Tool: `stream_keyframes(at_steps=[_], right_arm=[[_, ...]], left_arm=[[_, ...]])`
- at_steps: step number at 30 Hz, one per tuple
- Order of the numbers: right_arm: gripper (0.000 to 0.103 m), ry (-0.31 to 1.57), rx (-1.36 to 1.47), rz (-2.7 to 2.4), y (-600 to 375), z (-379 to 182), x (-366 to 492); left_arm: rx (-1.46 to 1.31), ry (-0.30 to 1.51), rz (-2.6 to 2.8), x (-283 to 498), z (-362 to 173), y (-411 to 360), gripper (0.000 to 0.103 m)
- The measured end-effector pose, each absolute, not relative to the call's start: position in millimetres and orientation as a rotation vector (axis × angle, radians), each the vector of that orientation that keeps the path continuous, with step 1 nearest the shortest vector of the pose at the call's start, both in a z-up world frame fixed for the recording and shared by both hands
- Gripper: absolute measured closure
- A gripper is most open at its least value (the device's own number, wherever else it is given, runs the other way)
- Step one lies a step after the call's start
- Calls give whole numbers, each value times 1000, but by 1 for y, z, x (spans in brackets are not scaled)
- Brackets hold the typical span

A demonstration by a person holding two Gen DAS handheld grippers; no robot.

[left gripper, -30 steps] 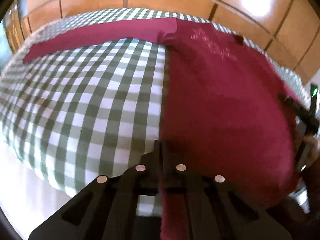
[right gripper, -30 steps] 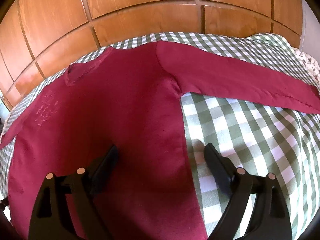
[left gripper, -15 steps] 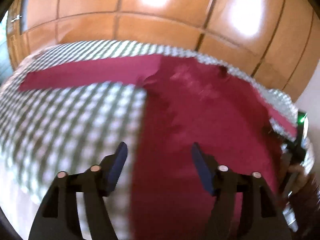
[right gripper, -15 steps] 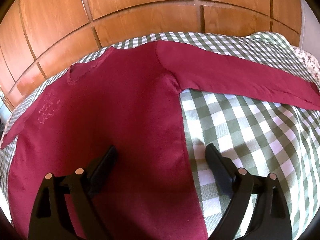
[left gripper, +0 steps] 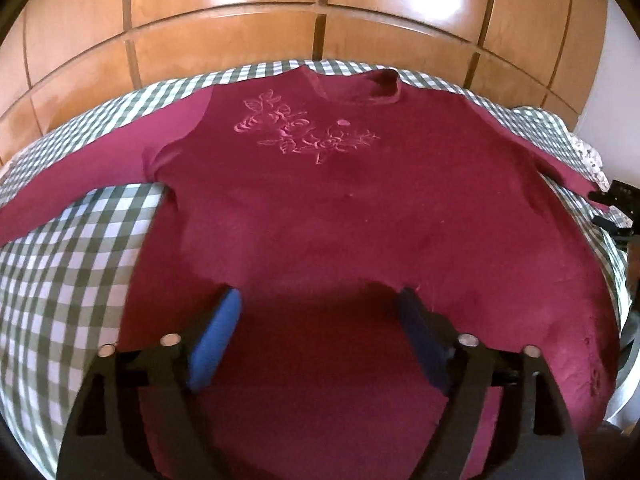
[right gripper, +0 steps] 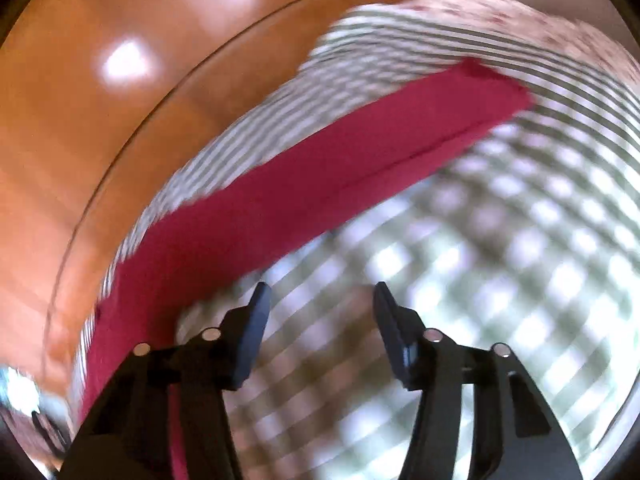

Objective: Fold small clothes

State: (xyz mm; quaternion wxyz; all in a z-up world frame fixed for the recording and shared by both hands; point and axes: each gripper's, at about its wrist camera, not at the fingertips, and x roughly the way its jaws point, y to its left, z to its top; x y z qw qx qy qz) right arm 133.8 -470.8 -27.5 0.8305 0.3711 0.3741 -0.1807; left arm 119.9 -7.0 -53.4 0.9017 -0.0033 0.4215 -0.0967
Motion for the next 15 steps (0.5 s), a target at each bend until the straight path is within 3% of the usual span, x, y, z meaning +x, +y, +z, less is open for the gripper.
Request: stream_keyframes(at_steps=[7, 9, 11, 15], right_arm=[[70, 706, 1029, -550, -569, -44, 143], [78, 732, 980, -588, -577, -43, 160], [96, 781, 875, -619, -576, -38, 177], [96, 799, 695, -553, -548, -15, 202]], left_arm=[[-17, 862, -210, 126, -62, -10, 9], [-26, 866, -221, 127, -63, -9, 7], [-28, 868, -226, 128, -63, -10, 6], [-27, 865, -226, 127, -63, -11, 6]])
